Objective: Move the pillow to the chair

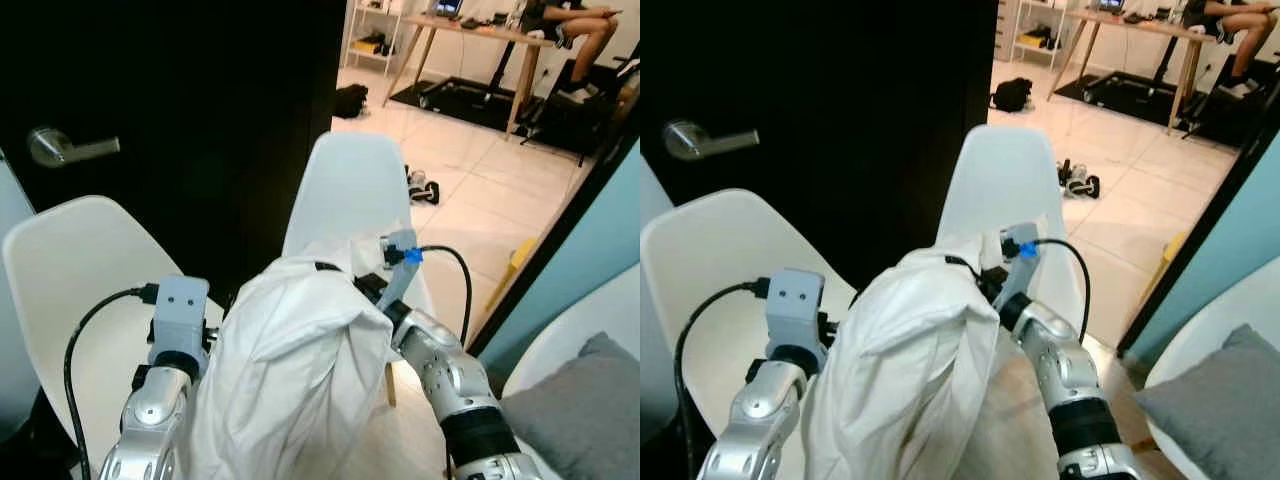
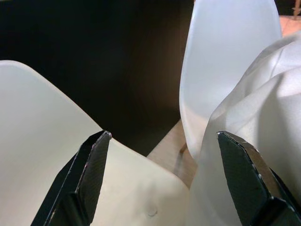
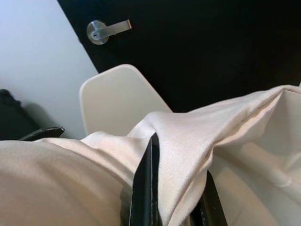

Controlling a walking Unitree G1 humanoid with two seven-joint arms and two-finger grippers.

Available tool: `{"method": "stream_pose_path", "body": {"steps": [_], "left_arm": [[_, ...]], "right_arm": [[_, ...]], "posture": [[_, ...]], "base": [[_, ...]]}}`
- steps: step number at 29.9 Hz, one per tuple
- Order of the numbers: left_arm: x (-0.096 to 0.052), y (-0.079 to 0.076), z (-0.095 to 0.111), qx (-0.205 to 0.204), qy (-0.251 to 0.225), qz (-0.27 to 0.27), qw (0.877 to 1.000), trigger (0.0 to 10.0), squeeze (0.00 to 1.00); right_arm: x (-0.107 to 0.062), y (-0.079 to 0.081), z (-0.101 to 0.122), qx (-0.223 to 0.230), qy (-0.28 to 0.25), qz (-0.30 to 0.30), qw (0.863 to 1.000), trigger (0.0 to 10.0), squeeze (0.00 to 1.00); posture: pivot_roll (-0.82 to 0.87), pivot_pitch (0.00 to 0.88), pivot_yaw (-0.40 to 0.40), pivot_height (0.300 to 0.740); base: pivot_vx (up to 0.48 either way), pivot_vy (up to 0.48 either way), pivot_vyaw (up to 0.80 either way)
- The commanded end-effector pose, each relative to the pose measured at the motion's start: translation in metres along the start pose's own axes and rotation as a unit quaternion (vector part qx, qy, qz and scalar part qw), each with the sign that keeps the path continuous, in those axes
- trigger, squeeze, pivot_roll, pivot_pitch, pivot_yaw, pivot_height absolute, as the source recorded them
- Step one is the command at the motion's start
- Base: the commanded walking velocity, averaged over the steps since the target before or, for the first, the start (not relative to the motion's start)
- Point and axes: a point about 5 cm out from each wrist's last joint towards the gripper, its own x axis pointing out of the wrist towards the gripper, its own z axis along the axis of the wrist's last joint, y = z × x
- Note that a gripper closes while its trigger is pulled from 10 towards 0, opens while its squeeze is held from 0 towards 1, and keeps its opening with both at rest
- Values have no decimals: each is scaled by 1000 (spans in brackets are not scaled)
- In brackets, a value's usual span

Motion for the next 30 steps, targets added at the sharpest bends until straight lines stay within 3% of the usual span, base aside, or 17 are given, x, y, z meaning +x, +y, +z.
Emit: {"method": "stream_pose_path", "body": {"steps": [1,15,20,27,30], "left_arm": [[1,-2,1,2,-3,-6,1000,10000,0],[1,5,8,-24,-22,11,999,10000,0],[5,11,17,-28,-46,18,998,10000,0],[12,17,45,-20,-94,22,995,10000,0],[14,19,57,-17,-115,23,993,10000,0]], "right_arm": [[-2,-4,2,-1,-2,-7,1000,10000,0],[1,-1,3,-4,-2,11,1000,10000,0],[2,1,9,-9,-10,22,1000,10000,0],[19,18,46,-1,-69,73,995,10000,0],[26,36,68,2,-103,121,987,10000,0]], "posture": [[29,0,-67,740],[28,0,-66,740],[31,0,-68,740],[34,0,-64,740],[37,0,-64,740]], "base": [[0,0,0],[0,0,0],[326,0,0],[414,0,0],[440,0,0]]}}
